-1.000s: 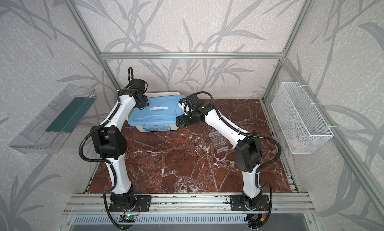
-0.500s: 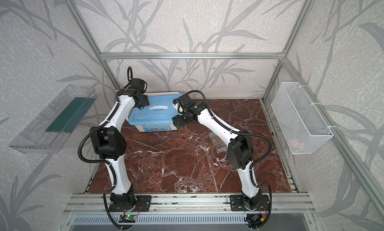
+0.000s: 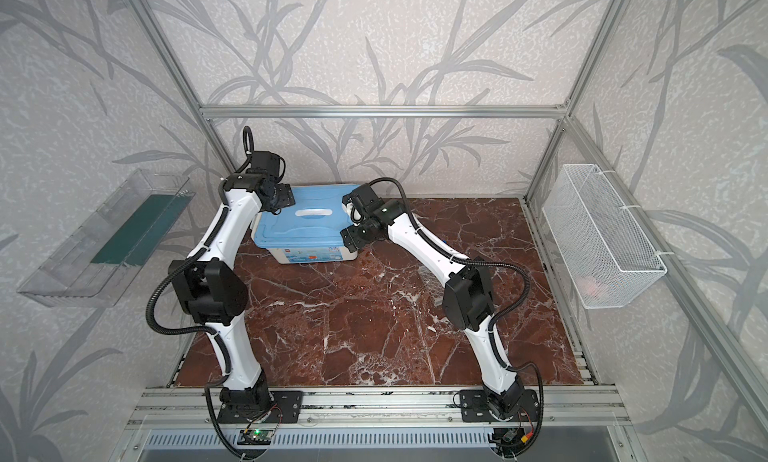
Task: Organize the chemistry lab equipment
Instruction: 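Press the blue lid down onto the white bin with both grippers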
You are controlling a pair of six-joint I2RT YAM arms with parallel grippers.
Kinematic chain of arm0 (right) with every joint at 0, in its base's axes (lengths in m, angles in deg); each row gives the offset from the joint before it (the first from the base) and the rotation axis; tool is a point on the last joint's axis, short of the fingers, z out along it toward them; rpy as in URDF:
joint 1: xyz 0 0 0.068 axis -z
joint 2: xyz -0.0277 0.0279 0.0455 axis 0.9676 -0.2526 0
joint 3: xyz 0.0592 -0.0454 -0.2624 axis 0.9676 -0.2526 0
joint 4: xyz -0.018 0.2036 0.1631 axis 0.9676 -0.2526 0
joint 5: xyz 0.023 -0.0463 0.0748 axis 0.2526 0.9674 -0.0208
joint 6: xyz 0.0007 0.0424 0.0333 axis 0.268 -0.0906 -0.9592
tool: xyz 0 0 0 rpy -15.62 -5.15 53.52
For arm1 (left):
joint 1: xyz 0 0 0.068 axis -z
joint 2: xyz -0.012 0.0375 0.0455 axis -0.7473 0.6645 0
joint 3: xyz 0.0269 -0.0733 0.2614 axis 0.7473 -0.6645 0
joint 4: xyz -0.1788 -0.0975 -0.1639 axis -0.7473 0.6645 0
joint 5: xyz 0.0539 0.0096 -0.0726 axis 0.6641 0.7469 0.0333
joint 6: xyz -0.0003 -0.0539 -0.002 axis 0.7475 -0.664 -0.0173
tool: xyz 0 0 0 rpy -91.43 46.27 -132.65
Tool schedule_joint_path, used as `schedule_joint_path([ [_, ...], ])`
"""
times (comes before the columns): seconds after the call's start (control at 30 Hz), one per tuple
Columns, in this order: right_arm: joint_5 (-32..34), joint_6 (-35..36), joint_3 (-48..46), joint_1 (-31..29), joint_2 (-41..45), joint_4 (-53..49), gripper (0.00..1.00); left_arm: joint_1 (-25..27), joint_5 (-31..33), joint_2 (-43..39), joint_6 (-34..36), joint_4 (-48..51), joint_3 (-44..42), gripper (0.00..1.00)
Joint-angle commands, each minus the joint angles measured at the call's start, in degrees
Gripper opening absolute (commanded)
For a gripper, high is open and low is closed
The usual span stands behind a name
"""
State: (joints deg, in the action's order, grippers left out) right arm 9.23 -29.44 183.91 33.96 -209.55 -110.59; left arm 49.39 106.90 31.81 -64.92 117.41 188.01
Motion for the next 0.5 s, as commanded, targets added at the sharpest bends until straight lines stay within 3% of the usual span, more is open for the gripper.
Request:
schedule_joint_path([
  [0.0, -1.1, -0.3, 5.3, -0.5, -3.0, -2.9, 0.79, -1.4, 1.1, 0.3, 0.3, 0.8, -0.9, 0.91],
  [0.2, -0.9, -1.1, 14.4, -0.5, -8.7, -6.6, 0.78, -2.6, -1.2, 1.1, 0.7, -1.3, -3.4, 0.90],
  [0.47, -0.3, -2.5, 22.8, -0.6, -13.9, -7.8, 0.76, -3.1, 1.0, 1.3, 1.0, -1.3, -4.7, 0.89],
])
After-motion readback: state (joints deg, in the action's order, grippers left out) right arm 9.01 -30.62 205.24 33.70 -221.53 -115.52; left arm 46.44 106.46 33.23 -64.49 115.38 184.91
